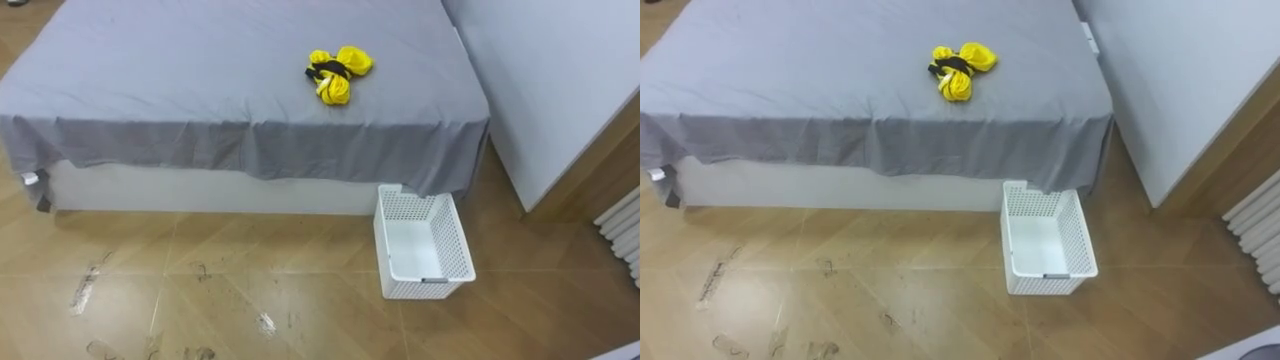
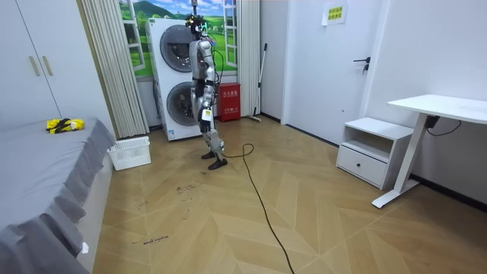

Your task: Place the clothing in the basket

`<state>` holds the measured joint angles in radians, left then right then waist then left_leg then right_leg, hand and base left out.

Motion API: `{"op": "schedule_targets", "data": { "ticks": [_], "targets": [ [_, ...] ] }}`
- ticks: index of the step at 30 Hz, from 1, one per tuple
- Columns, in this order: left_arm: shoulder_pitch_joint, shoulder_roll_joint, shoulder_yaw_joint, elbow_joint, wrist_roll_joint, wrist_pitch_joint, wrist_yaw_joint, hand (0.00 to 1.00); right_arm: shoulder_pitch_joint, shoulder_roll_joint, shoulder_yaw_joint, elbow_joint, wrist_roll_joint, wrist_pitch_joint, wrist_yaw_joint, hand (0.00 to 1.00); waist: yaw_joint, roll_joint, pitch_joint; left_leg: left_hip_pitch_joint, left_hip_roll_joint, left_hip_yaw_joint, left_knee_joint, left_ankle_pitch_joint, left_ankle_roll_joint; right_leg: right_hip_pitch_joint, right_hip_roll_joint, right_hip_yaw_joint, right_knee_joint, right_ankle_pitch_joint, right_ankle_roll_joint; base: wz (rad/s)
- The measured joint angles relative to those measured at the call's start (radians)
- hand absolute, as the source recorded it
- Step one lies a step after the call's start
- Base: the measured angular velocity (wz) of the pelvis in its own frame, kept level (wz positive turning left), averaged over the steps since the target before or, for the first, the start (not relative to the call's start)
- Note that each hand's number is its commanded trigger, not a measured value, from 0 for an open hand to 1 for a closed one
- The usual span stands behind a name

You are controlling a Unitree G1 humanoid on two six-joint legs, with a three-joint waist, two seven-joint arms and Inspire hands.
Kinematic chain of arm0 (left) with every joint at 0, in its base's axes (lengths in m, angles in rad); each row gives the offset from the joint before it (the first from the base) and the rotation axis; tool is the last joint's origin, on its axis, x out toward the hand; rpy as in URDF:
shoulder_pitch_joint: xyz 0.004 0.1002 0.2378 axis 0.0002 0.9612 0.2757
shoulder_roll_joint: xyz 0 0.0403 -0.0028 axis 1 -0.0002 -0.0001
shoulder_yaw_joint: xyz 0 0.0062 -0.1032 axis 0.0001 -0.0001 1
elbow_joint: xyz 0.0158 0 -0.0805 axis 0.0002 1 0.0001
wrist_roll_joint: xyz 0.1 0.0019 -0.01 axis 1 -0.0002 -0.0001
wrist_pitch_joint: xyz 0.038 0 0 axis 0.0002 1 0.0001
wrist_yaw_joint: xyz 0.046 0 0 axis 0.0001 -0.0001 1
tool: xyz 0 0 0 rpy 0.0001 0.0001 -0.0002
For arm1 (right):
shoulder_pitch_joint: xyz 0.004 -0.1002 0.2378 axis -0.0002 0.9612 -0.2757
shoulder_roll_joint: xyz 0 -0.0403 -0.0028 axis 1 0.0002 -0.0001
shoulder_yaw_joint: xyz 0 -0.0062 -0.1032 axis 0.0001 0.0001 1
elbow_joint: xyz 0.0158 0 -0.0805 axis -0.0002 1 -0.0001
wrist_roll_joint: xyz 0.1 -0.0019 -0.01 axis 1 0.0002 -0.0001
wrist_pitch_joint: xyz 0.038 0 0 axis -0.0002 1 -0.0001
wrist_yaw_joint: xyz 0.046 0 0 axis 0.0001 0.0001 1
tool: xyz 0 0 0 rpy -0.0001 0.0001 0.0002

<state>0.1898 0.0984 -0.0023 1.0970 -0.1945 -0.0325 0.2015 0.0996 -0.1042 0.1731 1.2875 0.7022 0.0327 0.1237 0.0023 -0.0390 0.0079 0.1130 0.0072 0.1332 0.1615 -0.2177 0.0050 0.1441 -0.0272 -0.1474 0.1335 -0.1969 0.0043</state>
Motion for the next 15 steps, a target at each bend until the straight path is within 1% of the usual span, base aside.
{"op": "schedule_targets", "data": {
  "ticks": [4, 5, 6, 7, 9, 10, 11, 12, 13, 14, 15],
  "targets": [
    [-0.002, 0.0, -0.002, 0.007, 0.0, 0.001, -0.001, 0.0, 0.008, 0.0, 0.001, -0.001, -0.004, 0.0, 0.0, 0.0, -0.001, -0.001, 0.0009, 0.002, 0.002, 0.0, 0.005, -0.001, 0.001, -0.002, 0.001, -0.003, 0.002, 0.0, 0.0, 0.0],
    [0.003, 0.0, -0.001, 0.007, 0.0, 0.001, -0.001, 0.0, 0.009, 0.0, 0.001, -0.003, 0.005, 0.0, 0.0, 0.0, 0.002, 0.001, -0.0001, -0.006, 0.006, 0.0, 0.019, -0.01, 0.002, -0.004, 0.004, -0.004, 0.006, -0.002, -0.002, 0.0],
    [0.003, 0.001, 0.001, 0.005, 0.0, 0.001, 0.001, 0.0, 0.003, 0.0, 0.001, -0.003, 0.008, 0.0, 0.001, 0.0, 0.005, 0.003, -0.0002, -0.019, 0.014, 0.001, 0.056, -0.028, 0.0, -0.01, 0.008, -0.003, 0.019, -0.008, -0.004, 0.0],
    [0.0, 0.002, 0.001, 0.005, -0.001, 0.0, 0.001, 0.0, 0.002, 0.0, 0.001, -0.001, 0.01, 0.001, 0.001, 0.0, 0.005, 0.002, -0.0003, -0.026, 0.019, 0.001, 0.078, -0.039, -0.001, -0.014, 0.011, -0.001, 0.027, -0.012, -0.006, -0.07],
    [-0.001, 0.006, 0.019, 0.004, -0.012, 0.0, 0.003, 0.0, -0.001, 0.0, 0.001, 0.0, 0.009, 0.005, 0.006, 0.0, 0.007, 0.004, 0.0001, -0.057, 0.05, 0.004, 0.174, -0.087, -0.011, -0.033, 0.026, 0.002, 0.082, -0.044, -0.018, -0.1],
    [-0.001, 0.007, 0.02, 0.003, -0.016, 0.0, 0.003, 0.0, -0.001, 0.0, 0.001, -0.001, 0.007, 0.005, 0.007, 0.0, 0.009, 0.005, -0.0006, -0.07, 0.055, 0.006, 0.204, -0.099, -0.016, -0.042, 0.031, 0.005, 0.1, -0.057, -0.023, -0.11],
    [-0.002, 0.01, 0.029, 0.003, -0.042, 0.001, 0.003, 0.0, -0.001, 0.0, 0.001, -0.001, 0.007, 0.003, 0.011, 0.0, 0.016, 0.004, -0.0008, -0.101, 0.073, 0.009, 0.284, -0.118, -0.027, -0.054, 0.039, 0.006, 0.133, -0.083, -0.031, -0.11],
    [-0.003, 0.011, 0.037, -0.002, -0.077, 0.001, 0.004, 0.0, 0.001, 0.0, 0.001, 0.0, 0.015, 0.001, 0.012, 0.0, 0.022, 0.006, -0.0016, -0.148, 0.094, 0.021, 0.391, -0.118, -0.028, -0.057, 0.047, 0.011, 0.144, -0.097, -0.047, -0.12],
    [-0.004, 0.011, 0.037, -0.009, -0.096, 0.001, 0.004, 0.0, 0.003, -0.002, 0.001, 0.001, 0.017, 0.001, 0.012, 0.0, 0.024, 0.011, -0.0044, -0.172, 0.109, 0.031, 0.444, -0.116, -0.028, -0.056, 0.053, 0.011, 0.146, -0.1, -0.051, -0.09],
    [0.007, 0.011, 0.036, -0.021, -0.13, -0.001, 0.005, 0.0, 0.01, -0.006, 0.001, -0.005, 0.023, 0.001, 0.011, 0.0, 0.024, 0.023, -0.0054, -0.221, 0.136, 0.024, 0.556, -0.105, -0.017, -0.047, 0.067, 0.026, 0.146, -0.103, -0.06, -0.04],
    [0.007, 0.013, 0.039, -0.024, -0.143, -0.004, 0.006, 0.0, 0.015, -0.006, 0.001, -0.007, 0.026, 0.0, 0.01, 0.0, 0.019, 0.02, -0.0015, -0.28, 0.143, 0.007, 0.657, -0.074, 0.002, -0.029, 0.072, 0.039, 0.155, -0.113, -0.071, 0.0]
  ]
}}
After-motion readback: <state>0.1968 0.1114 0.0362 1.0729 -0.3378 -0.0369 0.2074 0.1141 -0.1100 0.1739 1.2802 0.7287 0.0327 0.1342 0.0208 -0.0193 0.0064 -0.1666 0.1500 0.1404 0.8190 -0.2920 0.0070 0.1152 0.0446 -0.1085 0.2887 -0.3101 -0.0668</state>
